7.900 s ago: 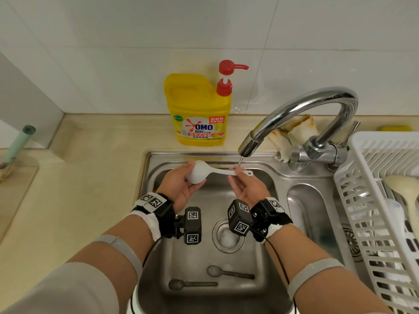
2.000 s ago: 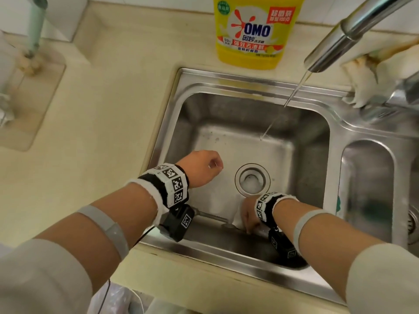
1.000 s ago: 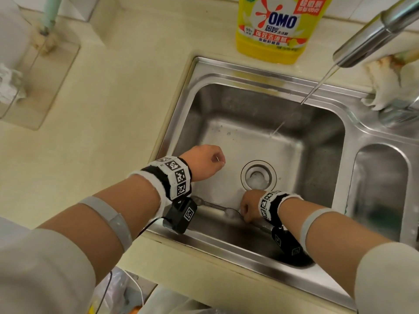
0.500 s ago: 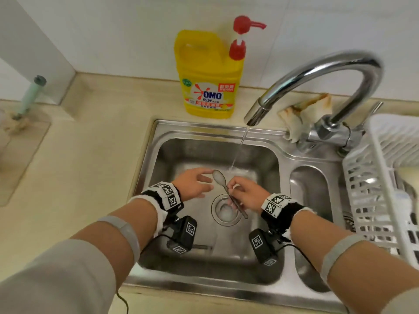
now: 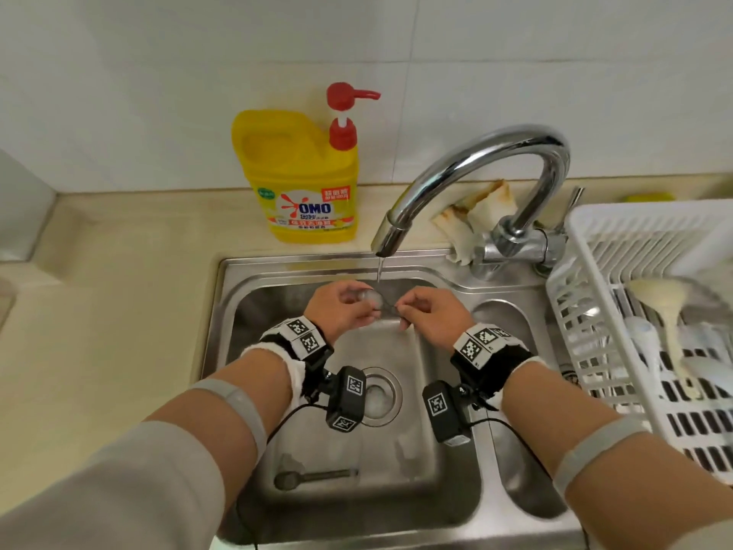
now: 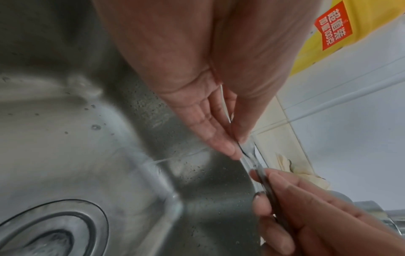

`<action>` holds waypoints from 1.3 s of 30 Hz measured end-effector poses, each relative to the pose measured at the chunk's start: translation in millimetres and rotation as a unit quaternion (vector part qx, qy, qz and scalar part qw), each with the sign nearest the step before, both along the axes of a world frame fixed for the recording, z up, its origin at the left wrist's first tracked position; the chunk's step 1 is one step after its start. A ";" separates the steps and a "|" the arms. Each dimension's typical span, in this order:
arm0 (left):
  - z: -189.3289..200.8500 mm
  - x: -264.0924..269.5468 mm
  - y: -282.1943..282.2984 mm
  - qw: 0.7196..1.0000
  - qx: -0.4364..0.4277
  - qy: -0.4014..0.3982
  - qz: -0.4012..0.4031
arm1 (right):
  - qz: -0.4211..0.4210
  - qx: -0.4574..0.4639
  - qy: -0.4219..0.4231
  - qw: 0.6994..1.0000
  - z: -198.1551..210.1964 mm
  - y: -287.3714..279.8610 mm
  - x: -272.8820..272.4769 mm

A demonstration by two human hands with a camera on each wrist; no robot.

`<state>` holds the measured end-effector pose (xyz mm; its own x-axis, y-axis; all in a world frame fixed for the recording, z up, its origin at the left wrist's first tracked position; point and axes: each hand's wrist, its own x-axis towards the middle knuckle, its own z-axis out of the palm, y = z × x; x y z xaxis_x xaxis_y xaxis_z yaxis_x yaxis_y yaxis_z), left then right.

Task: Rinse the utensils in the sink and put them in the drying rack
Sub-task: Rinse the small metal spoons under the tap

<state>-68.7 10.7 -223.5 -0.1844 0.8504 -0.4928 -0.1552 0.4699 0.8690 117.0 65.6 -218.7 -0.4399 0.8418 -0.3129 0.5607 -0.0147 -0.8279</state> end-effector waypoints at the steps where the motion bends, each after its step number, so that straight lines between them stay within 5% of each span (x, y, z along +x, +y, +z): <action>1: -0.8 -0.7 2.2 1.000 0.002 0.009 0.003 | -0.011 -0.004 0.007 1.000 1.4 1.6 -0.1; 8: 2.0 -0.5 13.2 0.998 0.029 0.059 0.012 | -0.109 -0.037 0.103 0.988 19.5 3.6 8.0; 16: -2.1 -1.4 13.9 0.999 0.026 -0.041 0.003 | -0.276 -0.153 0.295 0.902 24.6 -2.6 13.2; 21: -1.8 -1.3 10.6 0.998 0.040 -0.032 -0.044 | -0.284 -0.163 0.309 0.893 24.3 -4.8 9.3; 30: -5.8 -10.0 13.0 1.000 0.002 -0.006 -0.012 | -0.296 -0.189 0.306 0.885 23.2 -5.8 1.1; 39: -4.7 -10.1 9.4 0.996 0.000 -0.089 0.018 | -0.301 -0.151 0.247 0.909 19.3 -5.4 -3.8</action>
